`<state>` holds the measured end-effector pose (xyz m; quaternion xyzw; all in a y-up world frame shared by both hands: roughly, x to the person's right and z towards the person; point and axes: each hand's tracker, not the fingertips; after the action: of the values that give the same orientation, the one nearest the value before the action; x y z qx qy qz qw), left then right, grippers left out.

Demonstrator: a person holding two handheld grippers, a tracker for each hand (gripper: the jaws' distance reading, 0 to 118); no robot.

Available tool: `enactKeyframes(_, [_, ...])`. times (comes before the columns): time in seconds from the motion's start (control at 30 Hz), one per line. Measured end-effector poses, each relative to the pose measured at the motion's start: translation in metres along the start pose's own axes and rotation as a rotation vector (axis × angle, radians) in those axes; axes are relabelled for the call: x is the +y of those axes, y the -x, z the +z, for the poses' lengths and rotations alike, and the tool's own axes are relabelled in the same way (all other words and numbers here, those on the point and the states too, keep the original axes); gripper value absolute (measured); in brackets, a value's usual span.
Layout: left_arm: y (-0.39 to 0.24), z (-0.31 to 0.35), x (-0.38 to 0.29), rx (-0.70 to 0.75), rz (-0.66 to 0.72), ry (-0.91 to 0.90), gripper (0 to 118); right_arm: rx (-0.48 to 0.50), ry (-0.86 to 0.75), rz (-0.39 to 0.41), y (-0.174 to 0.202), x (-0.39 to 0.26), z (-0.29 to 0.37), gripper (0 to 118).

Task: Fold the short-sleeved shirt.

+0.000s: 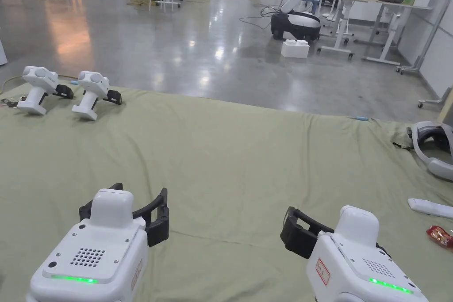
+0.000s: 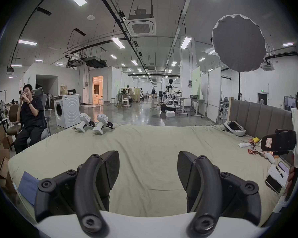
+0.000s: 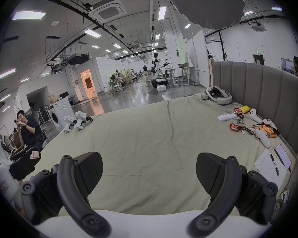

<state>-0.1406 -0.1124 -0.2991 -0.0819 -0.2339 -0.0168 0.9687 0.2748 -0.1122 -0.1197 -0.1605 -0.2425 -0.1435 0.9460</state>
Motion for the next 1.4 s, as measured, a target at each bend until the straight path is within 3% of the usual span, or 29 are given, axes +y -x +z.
enactKeyframes(0.37, [-0.014,0.01,-0.001,-0.019,-0.006,0.013,80,-0.012,-0.022,0.052,0.012,-0.003,0.002,113])
enactKeyframes(0.87, [-0.003,0.006,-0.016,-0.014,0.049,0.016,80,-0.026,0.032,0.017,0.0,-0.005,-0.007,113])
enactKeyframes(1.17, [-0.013,0.012,-0.011,0.022,0.009,0.0,80,-0.281,-0.104,0.253,0.014,-0.018,-0.015,113])
enactKeyframes(1.27, [-0.012,0.011,-0.01,0.014,0.005,0.005,80,-0.317,-0.15,0.323,0.016,-0.025,-0.02,113])
enactKeyframes(1.4, [-0.01,0.009,-0.01,0.013,0.012,0.002,80,-0.29,-0.128,0.353,0.013,-0.029,-0.023,112])
